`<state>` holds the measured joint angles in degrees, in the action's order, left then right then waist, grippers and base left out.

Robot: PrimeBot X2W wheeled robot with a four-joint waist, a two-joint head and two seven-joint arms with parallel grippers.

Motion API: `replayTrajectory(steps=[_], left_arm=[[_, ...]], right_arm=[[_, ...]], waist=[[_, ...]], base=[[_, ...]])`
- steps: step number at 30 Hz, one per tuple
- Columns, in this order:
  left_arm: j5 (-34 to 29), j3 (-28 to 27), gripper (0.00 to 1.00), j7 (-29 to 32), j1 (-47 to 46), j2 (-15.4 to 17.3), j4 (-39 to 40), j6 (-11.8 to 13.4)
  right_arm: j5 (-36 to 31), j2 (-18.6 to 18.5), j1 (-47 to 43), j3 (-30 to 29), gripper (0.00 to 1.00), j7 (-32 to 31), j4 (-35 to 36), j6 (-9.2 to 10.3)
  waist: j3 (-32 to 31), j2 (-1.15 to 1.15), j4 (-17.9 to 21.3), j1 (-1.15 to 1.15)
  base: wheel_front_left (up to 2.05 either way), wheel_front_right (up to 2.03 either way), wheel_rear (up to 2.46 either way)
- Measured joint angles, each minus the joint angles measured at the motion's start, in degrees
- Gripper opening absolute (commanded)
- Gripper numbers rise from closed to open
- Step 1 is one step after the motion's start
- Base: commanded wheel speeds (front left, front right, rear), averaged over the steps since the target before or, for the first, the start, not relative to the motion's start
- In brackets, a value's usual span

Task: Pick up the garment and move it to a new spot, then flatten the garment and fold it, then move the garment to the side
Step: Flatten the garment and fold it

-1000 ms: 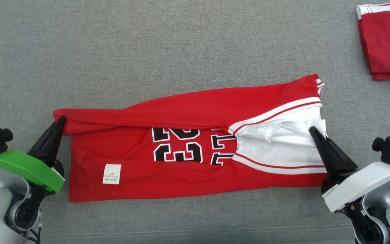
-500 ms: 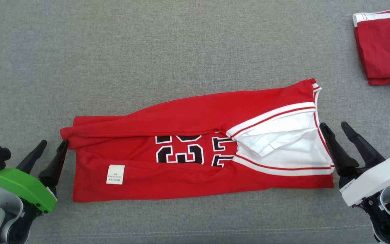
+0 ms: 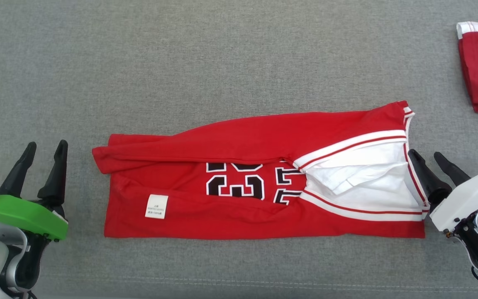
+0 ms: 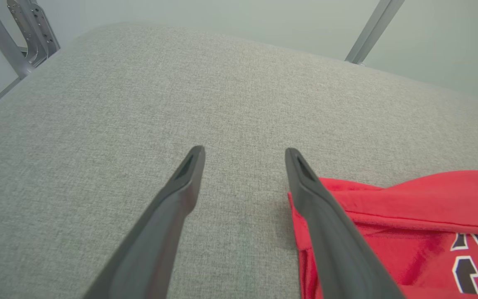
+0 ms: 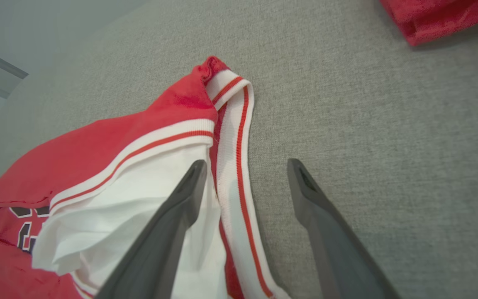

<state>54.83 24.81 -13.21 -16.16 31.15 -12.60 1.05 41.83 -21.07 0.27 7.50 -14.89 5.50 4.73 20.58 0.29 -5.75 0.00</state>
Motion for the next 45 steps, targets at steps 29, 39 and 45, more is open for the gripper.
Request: replayTrajectory(steps=[29, 39, 45], left_arm=[[-1.72, -0.65, 1.00, -0.98, 2.51, -4.21, 4.08, 2.50], [-1.74, -0.75, 1.00, -1.00, 3.78, -4.91, 5.81, 2.59], [-1.75, -1.19, 1.00, -1.03, 4.50, -4.90, 6.36, 3.05]], right_arm=[[9.07, 0.04, 7.65, -1.02, 0.00, -10.38, -13.03, -2.10], [11.77, -11.27, 2.25, -15.18, 0.00, -12.81, -14.96, 1.29], [23.15, -6.23, 3.88, -14.44, 0.00, -17.61, -3.70, -1.59]], waist=[[-1.42, 0.00, -2.88, 0.00], [-2.98, 0.00, -1.94, 0.00], [-2.85, 0.00, -1.64, 0.00]], base=[[0.00, 0.00, 0.00], [0.00, 0.00, 0.00], [0.00, 0.00, 0.00]])
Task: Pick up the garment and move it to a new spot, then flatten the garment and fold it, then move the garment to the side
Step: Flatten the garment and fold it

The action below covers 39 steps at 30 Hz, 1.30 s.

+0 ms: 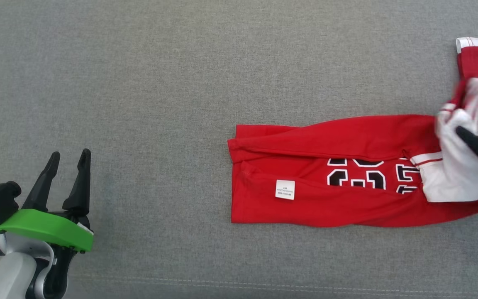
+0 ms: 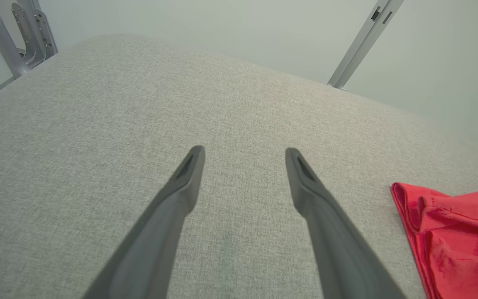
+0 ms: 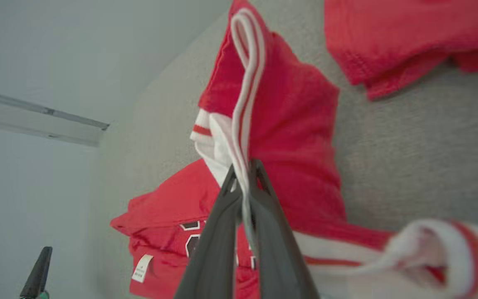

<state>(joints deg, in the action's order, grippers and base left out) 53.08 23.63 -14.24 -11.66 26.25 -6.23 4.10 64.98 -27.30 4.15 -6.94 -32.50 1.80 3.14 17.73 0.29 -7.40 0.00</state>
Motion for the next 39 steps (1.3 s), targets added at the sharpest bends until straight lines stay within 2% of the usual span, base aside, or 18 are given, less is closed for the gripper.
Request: replayTrajectory(steps=[2, 5, 9, 17, 26, 28, 29, 30, 31, 32, 35, 39], left_arm=[[-0.40, 0.34, 1.00, 0.00, 0.24, 0.11, 0.08, -0.01], [-1.26, 1.81, 1.00, 0.18, 0.19, 0.23, 0.91, -0.08], [-4.33, 5.02, 1.00, 2.59, -0.42, 1.66, 1.54, -1.11], [-5.46, 6.05, 1.00, 4.05, -2.38, 2.29, 1.43, -1.33], [-5.47, 6.54, 1.00, 4.60, -3.31, 1.80, 0.65, -1.65], [-5.47, 6.41, 1.00, 4.60, -3.31, 1.81, 0.16, -1.64], [-5.47, 6.20, 1.00, 4.59, -3.31, 1.85, -0.14, -1.60], [-5.47, 6.20, 1.00, 4.59, -3.31, 1.85, -0.14, -1.60], [-5.47, 6.03, 1.00, 4.59, -3.31, 1.93, -0.35, -1.56], [-5.47, 5.92, 1.00, 4.59, -3.30, 2.04, -0.43, -1.53], [-5.47, 5.75, 1.00, 4.58, -3.30, 2.16, -0.44, -1.51], [-5.46, 4.97, 1.00, 4.39, -3.20, 2.20, -0.64, -1.04]], right_arm=[[2.46, 2.33, 1.12, 3.36, 0.00, -2.13, 4.09, -1.67], [3.79, 4.30, 1.43, 8.58, 0.00, -4.69, 9.05, -3.14], [0.87, 9.33, 2.65, 16.14, 0.00, -4.41, 12.66, -3.12], [-8.34, 18.44, 7.63, 25.14, 0.00, 1.54, 10.63, -2.89], [-13.29, 24.17, 8.70, 30.59, 0.00, 6.35, 4.14, -2.55], [-13.91, 24.24, 9.26, 31.87, 0.00, 6.90, 2.90, -2.56], [-14.47, 24.16, 9.83, 32.47, 0.03, 7.53, 2.26, -2.59], [-14.47, 24.16, 9.83, 32.47, 0.34, 7.53, 2.26, -2.59], [-15.53, 23.98, 10.57, 33.15, 0.53, 8.05, 1.74, -2.59], [-16.41, 23.84, 11.30, 33.68, 1.00, 8.64, 1.40, -2.60], [-16.89, 23.80, 12.67, 35.06, 1.00, 9.89, 0.82, -2.63], [-16.52, 23.79, 13.14, 36.90, 1.00, 11.22, 1.65, -4.11]], waist=[[0.13, 0.00, 0.28, 0.00], [0.47, 0.00, 0.45, 0.00], [1.54, 0.00, 0.23, 0.00], [3.63, 0.00, -0.35, 0.00], [4.52, 0.00, -1.35, 0.00], [4.57, 0.00, -1.29, 0.00], [4.59, 0.00, -1.18, 0.00], [4.59, 0.00, -1.18, 0.00], [4.59, 0.00, -1.02, 0.00], [4.61, 0.00, -0.82, 0.00], [4.69, 0.00, -0.14, 0.00], [4.66, 0.00, 0.83, 0.00]], base=[[0.00, 0.00, 0.00], [0.00, 0.00, 0.00], [0.00, 0.00, 0.00], [0.00, 0.00, 0.00], [0.00, 0.00, 0.00], [0.00, 0.00, 0.00], [0.00, 0.00, 0.00], [0.00, 0.00, 0.00], [0.00, 0.00, 0.00], [0.00, 0.00, 0.00], [0.00, 0.00, 0.00], [0.00, 0.00, 0.00]])
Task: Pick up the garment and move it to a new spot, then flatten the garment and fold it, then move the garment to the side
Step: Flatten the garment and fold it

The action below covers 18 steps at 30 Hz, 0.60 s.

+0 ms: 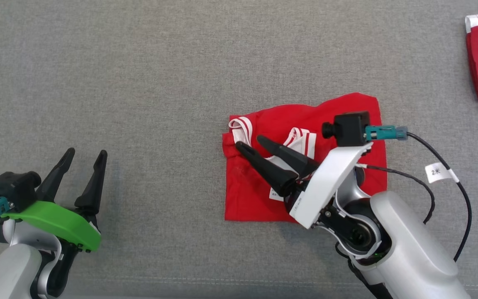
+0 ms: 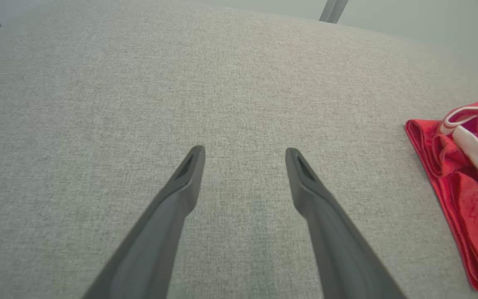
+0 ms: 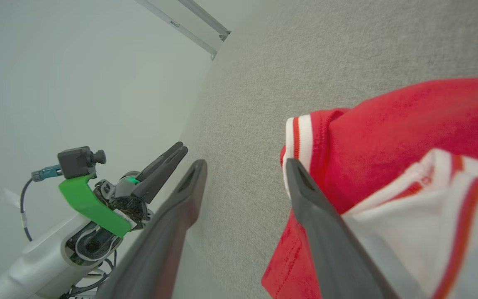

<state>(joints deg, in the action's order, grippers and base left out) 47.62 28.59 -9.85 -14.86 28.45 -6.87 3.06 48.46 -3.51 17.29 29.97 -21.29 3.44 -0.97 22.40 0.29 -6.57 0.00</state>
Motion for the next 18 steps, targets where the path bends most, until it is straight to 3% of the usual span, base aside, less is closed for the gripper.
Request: replayTrajectory(steps=[4, 7, 12, 18], left_arm=[[0.12, -0.76, 1.00, -0.80, 0.32, -0.14, -0.05, 0.24], [0.67, -0.78, 1.00, -1.09, 0.80, -0.76, 0.08, 0.47], [0.69, -0.60, 1.00, -1.33, 1.44, -1.67, 0.87, 0.55], [1.13, -0.60, 1.00, -1.40, 2.29, -2.15, 1.62, 0.88]], right_arm=[[0.52, -0.09, 0.01, -3.22, 1.00, 3.88, 3.60, -0.16], [-0.19, -0.60, -0.26, -7.76, 1.00, 5.91, 4.27, 1.09], [-3.05, -7.61, -4.22, -15.60, 1.00, 8.47, 3.15, 4.25], [-1.54, -8.27, -9.33, -17.89, 1.00, 9.23, 0.21, 4.68]], waist=[[-0.48, 0.00, 1.29, 0.00], [-1.08, 0.00, 1.86, 0.00], [-1.94, 0.00, 2.51, 0.00], [-1.98, 0.00, 2.70, 0.00]], base=[[0.00, 0.00, 0.00], [0.00, 0.00, 0.00], [0.00, 0.00, 0.00], [0.00, 0.00, 0.00]])
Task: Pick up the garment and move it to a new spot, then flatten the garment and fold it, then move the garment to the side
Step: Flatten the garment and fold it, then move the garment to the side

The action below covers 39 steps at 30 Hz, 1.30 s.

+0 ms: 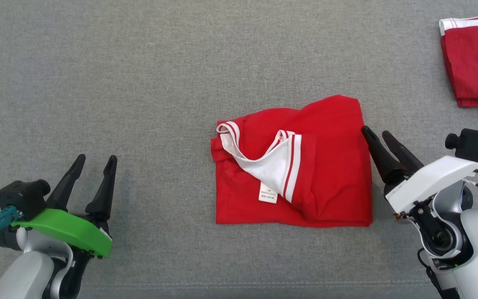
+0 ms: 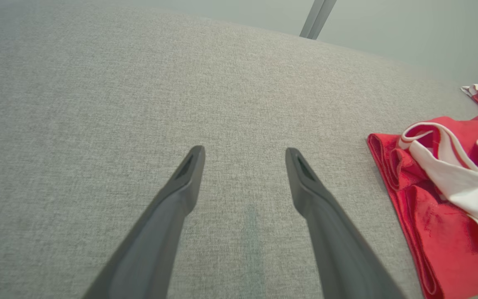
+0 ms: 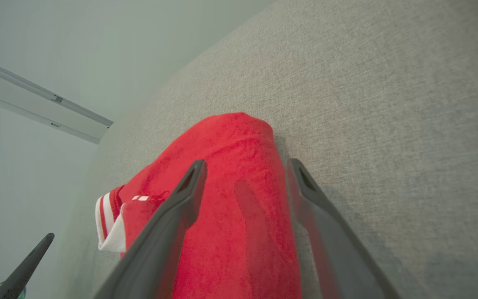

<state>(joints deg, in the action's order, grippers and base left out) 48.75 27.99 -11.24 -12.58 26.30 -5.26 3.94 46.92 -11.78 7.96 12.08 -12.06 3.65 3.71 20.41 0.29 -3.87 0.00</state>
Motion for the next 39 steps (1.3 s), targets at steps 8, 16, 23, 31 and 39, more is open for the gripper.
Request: replayTrajectory(steps=[8, 16, 23, 31, 39], left_arm=[[0.01, 0.16, 1.00, 0.00, 0.12, -0.23, 0.34, 0.19], [-0.04, 1.71, 1.00, 0.16, -0.12, -0.77, 1.33, 0.15], [-0.11, 2.02, 1.00, 0.05, -0.49, -2.30, 0.26, 0.10], [-0.02, 1.49, 1.00, -0.91, -0.34, -3.56, -1.83, 0.10], [-0.02, 1.53, 1.00, -1.01, -0.07, -3.67, -2.03, 0.11]], right_arm=[[2.23, -0.67, -2.10, -0.69, 1.00, -0.09, -3.11, -0.20], [4.37, -1.29, -0.46, 1.56, 1.00, -3.75, -5.87, -2.12], [5.16, -2.93, 3.77, 2.55, 0.00, -7.58, -8.49, -3.91], [4.43, -6.57, 10.81, 4.94, 0.00, -12.69, -4.34, -6.69], [3.04, -14.81, 11.15, -2.63, 0.00, -16.07, -5.55, -2.96]], waist=[[0.51, 0.00, -0.24, 0.00], [1.50, 0.00, -1.04, 0.00], [1.43, 0.00, -2.99, 0.00], [-1.80, 0.00, -4.27, 0.00], [-4.04, 0.00, -5.25, 0.00]], base=[[0.00, 0.00, 0.00], [0.00, 0.00, 0.00], [0.00, 0.00, 0.00], [0.00, 0.00, 0.00], [0.00, 0.00, 0.00]])
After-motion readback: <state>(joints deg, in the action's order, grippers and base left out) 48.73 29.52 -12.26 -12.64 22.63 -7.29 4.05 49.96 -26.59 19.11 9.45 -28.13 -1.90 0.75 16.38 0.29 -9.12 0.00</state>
